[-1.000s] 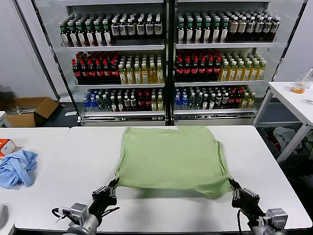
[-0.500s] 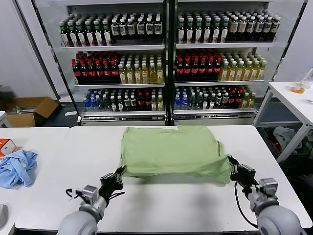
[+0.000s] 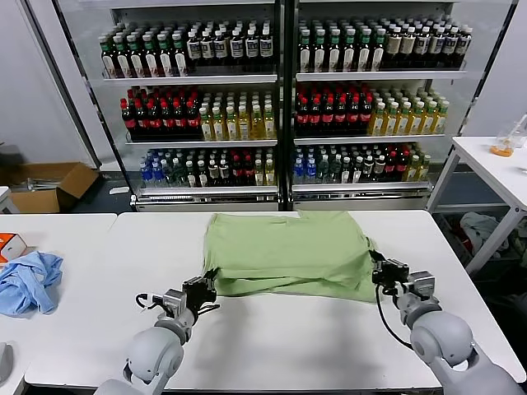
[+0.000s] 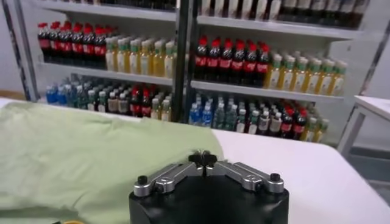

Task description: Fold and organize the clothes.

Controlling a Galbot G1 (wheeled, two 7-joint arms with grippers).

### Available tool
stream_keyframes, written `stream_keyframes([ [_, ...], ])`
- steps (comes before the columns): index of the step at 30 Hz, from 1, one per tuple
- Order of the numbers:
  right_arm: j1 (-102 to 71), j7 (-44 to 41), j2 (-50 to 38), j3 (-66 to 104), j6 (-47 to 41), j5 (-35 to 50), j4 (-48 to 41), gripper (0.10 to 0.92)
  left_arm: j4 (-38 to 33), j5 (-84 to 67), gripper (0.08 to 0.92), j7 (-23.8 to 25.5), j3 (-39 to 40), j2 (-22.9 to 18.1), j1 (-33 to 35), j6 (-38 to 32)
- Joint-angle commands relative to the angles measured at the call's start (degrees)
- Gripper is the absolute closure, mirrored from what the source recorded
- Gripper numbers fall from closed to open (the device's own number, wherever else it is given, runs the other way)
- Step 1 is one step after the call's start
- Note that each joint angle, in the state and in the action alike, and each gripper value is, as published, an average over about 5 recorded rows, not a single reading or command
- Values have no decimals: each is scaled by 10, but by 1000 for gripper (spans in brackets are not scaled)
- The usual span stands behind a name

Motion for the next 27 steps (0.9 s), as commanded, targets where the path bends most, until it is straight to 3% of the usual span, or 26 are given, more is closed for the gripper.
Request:
stream_keyframes([
  [1, -9, -9, 7, -2, -4, -18, -4, 659, 16, 7, 782, -29, 0, -12, -8, -6],
  [8, -102, 13, 13, 64, -20, 0, 46, 469, -8, 4, 583, -44, -28, -24, 27, -13],
  [17, -104, 49, 39, 58, -78, 65, 10, 229, 15, -6, 323, -37, -23, -31, 26, -6],
  [20, -92, 55, 42, 46, -86, 81, -1, 215, 25, -8, 239, -32, -20, -31, 21, -1],
  [22, -87, 57, 43, 40, -86, 90, -4, 247, 29, -10, 211, -29, -19, -30, 20, 0],
  [27, -80, 56, 42, 34, -85, 101, -6, 381, 35, -19, 299, -22, -16, -27, 18, 3],
])
